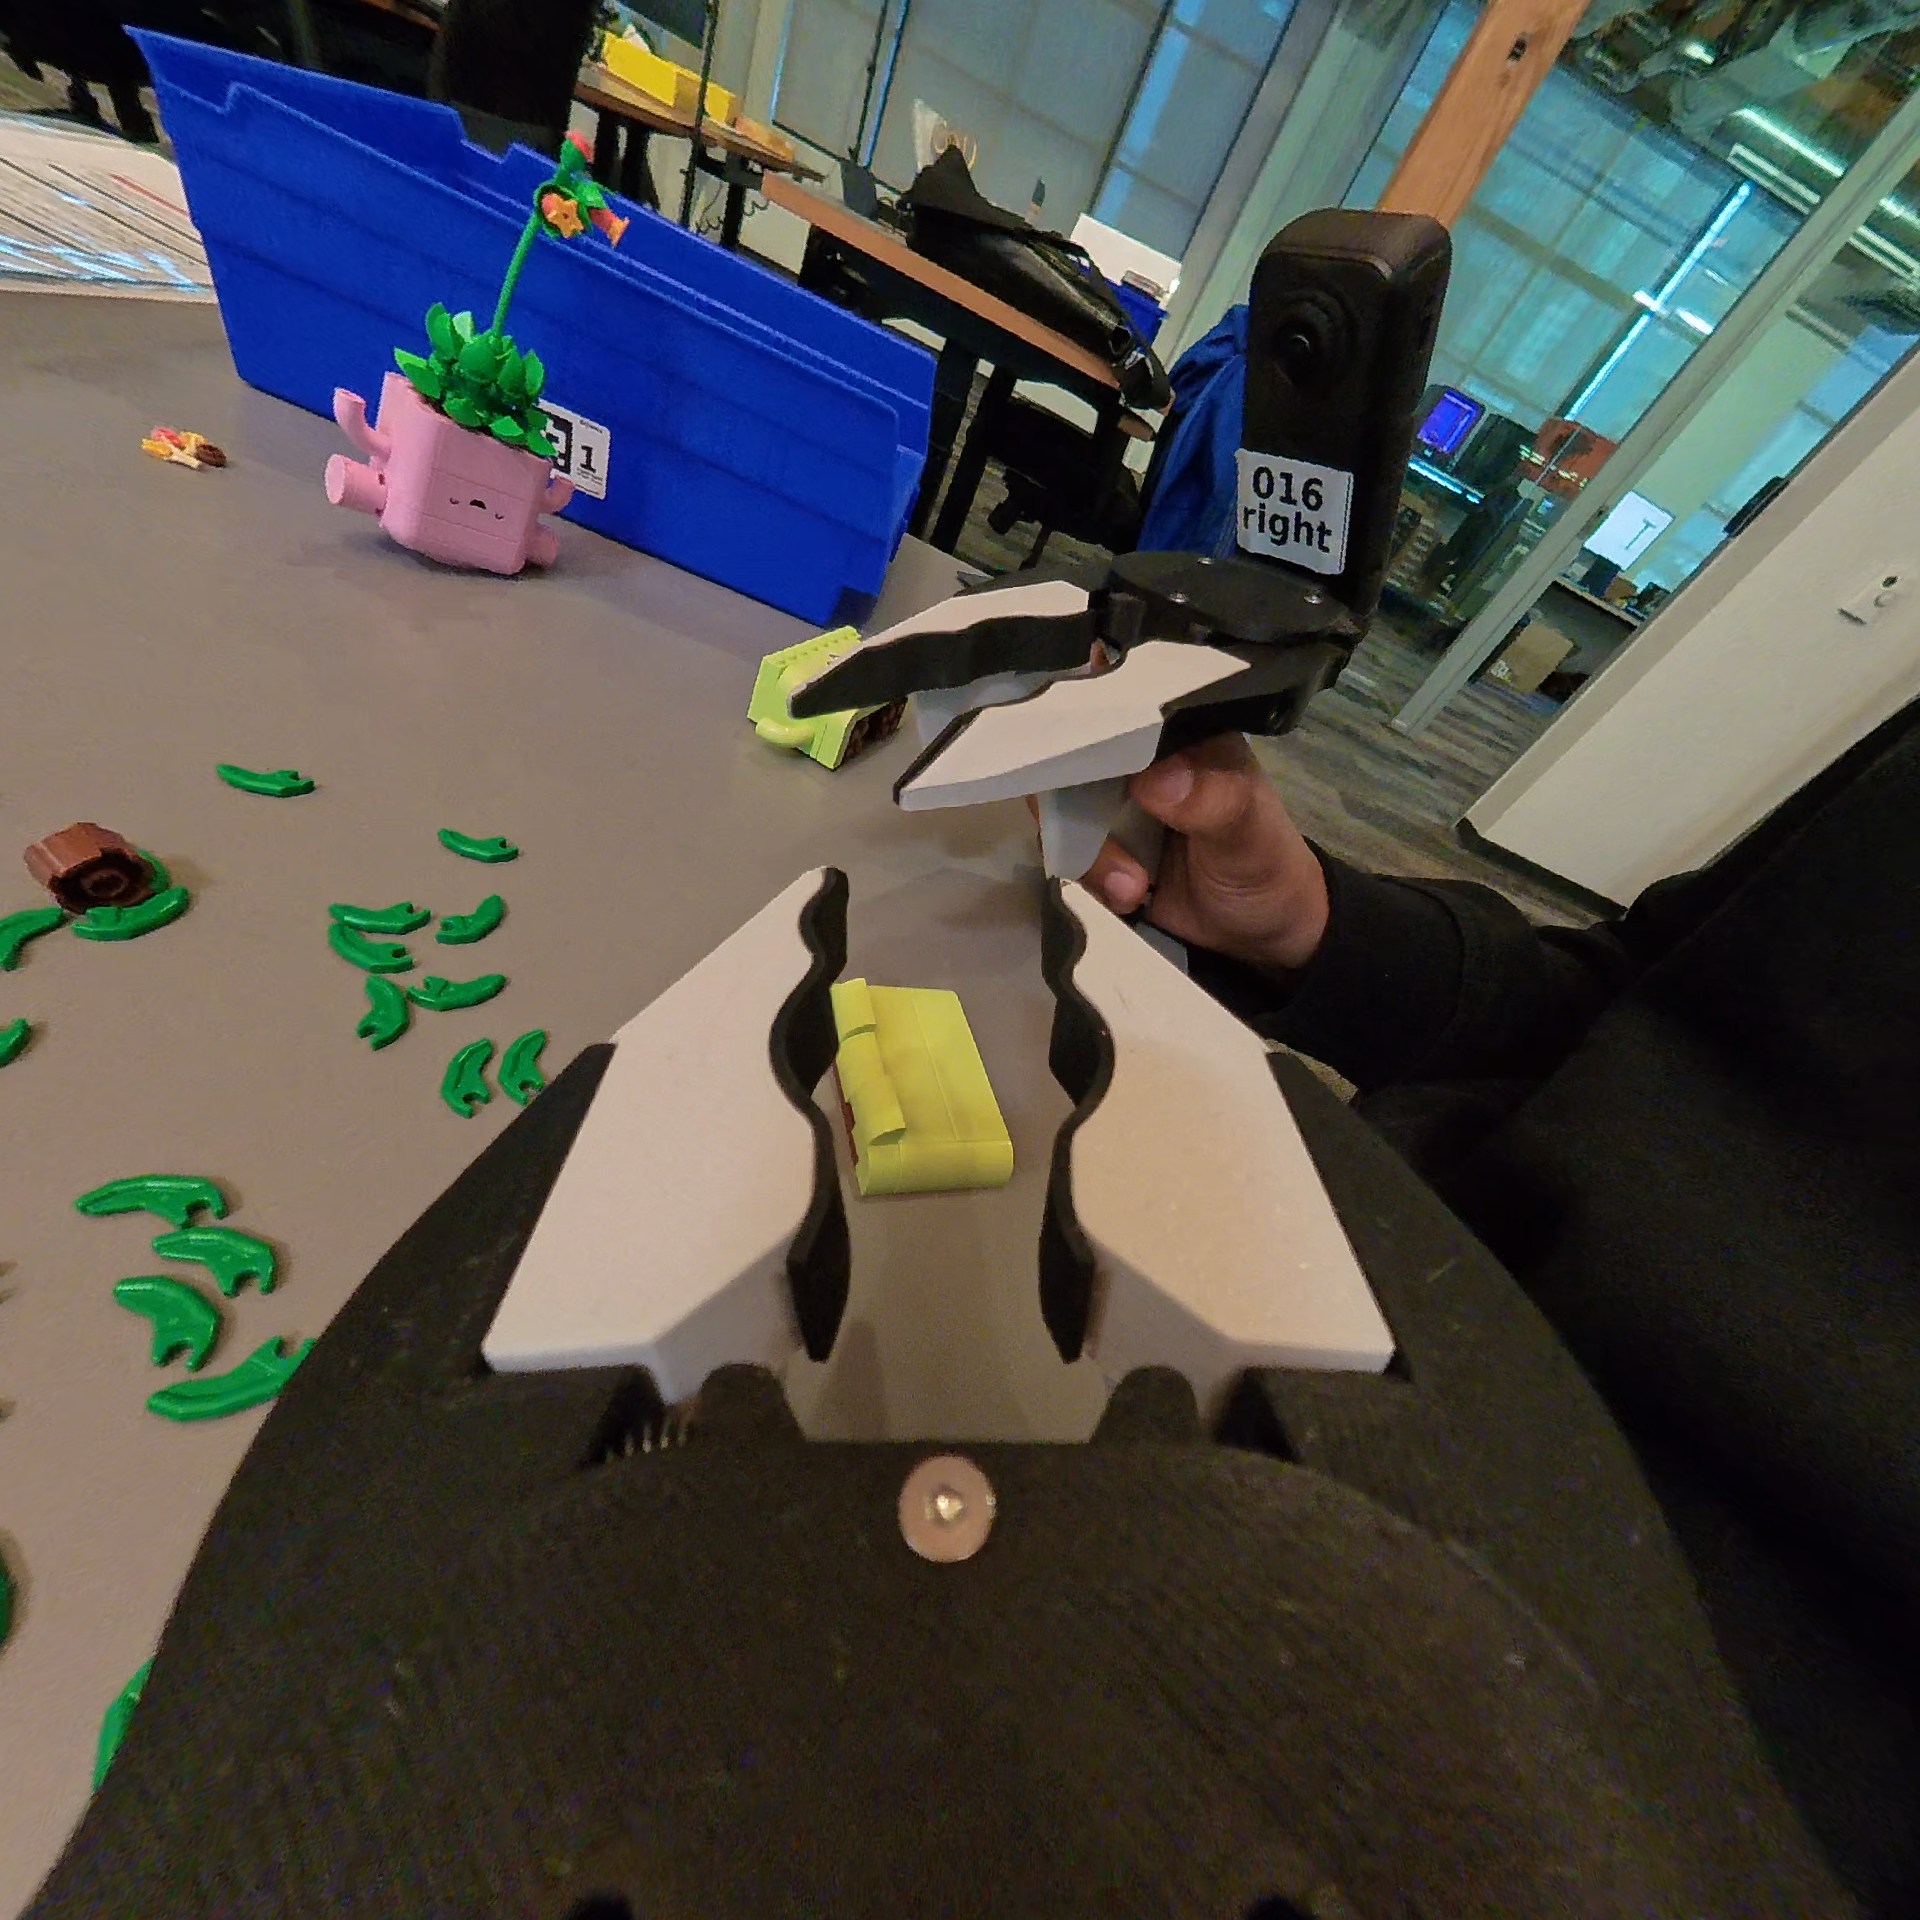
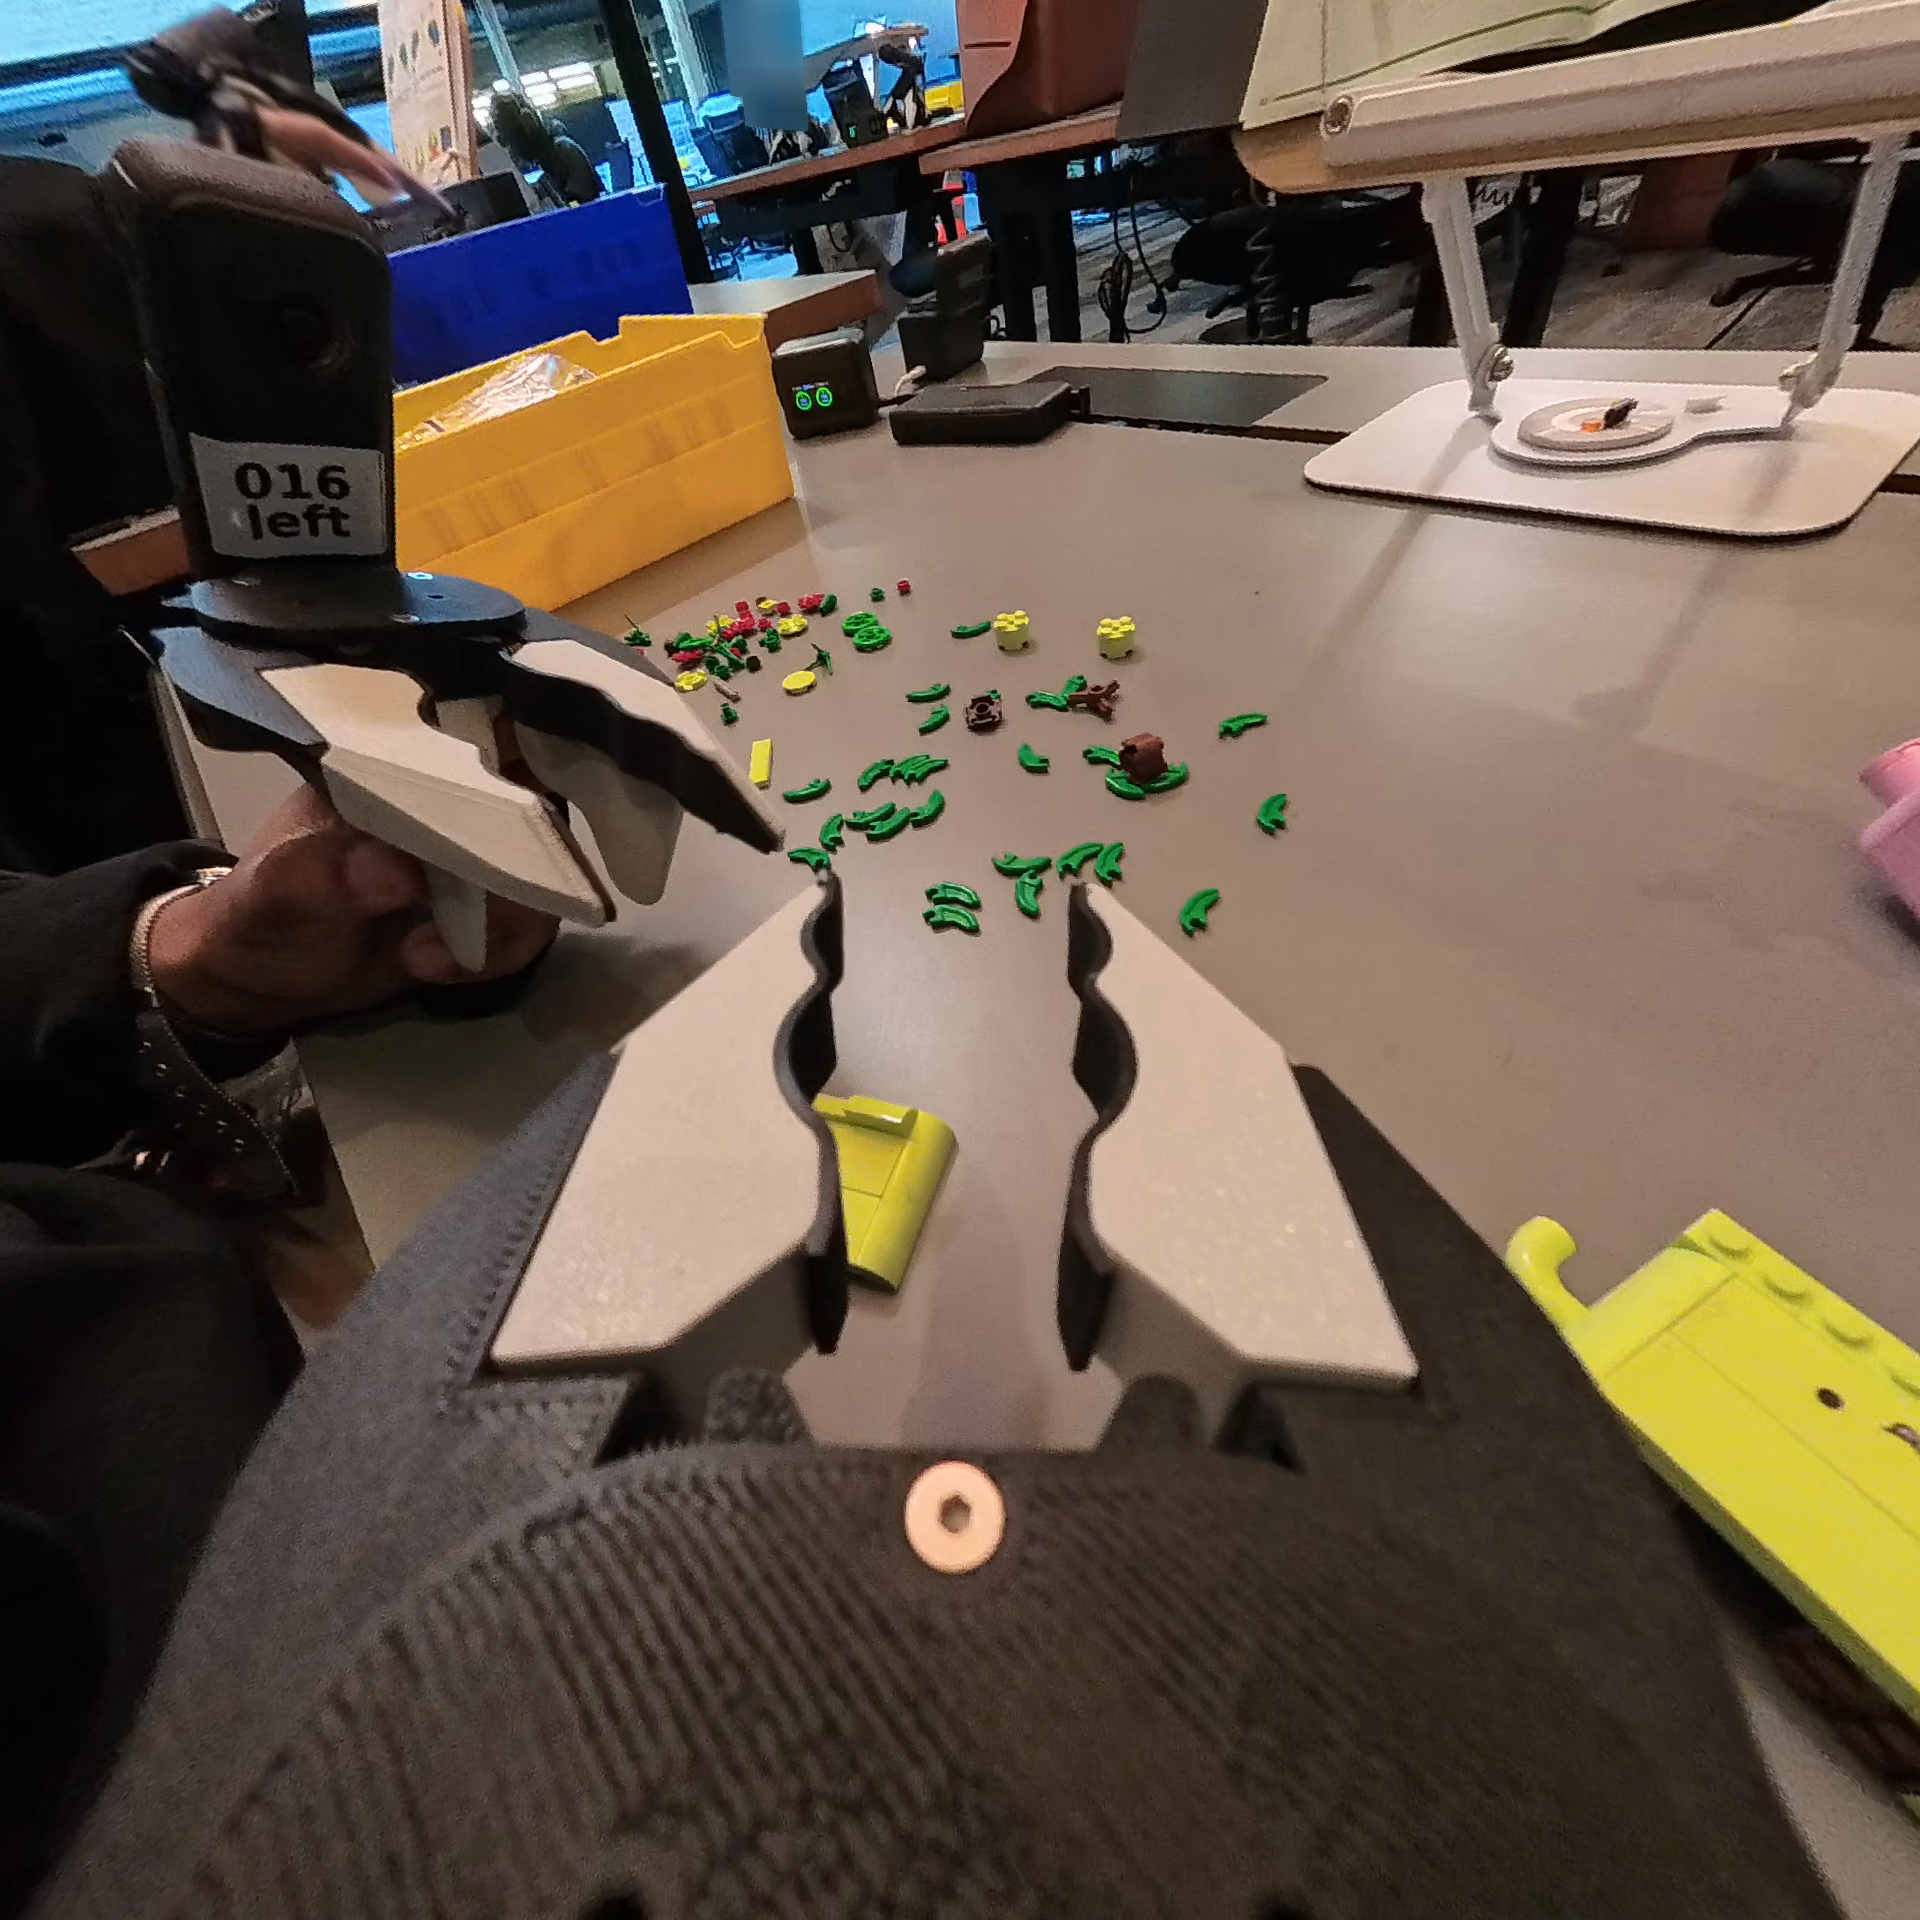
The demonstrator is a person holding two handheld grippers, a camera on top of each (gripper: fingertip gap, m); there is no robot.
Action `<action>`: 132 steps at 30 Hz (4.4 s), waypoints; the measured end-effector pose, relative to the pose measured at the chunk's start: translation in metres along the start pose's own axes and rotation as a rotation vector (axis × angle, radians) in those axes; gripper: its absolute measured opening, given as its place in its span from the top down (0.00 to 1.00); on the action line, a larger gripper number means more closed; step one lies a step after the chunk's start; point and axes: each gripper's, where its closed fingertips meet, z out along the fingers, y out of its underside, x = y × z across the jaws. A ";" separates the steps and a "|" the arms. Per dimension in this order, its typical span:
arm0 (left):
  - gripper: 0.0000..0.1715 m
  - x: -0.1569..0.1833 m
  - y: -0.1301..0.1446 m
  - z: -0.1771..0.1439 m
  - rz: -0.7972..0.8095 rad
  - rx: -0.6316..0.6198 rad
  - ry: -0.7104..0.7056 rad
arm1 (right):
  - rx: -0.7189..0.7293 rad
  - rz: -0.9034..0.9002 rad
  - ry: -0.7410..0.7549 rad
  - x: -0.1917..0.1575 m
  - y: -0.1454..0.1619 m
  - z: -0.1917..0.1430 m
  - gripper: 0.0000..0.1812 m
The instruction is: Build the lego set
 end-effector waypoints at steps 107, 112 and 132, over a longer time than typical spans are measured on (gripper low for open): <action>0.71 -0.322 -0.276 0.009 0.241 0.313 -0.811 | 0.418 -0.073 0.262 0.241 -0.253 0.179 0.75; 0.73 -0.320 -0.278 0.009 0.249 0.313 -0.793 | 0.446 0.070 0.075 0.229 -0.254 0.184 0.75; 0.74 -0.324 -0.274 -0.006 0.235 0.279 -0.778 | 0.452 0.147 0.020 0.233 -0.250 0.181 1.00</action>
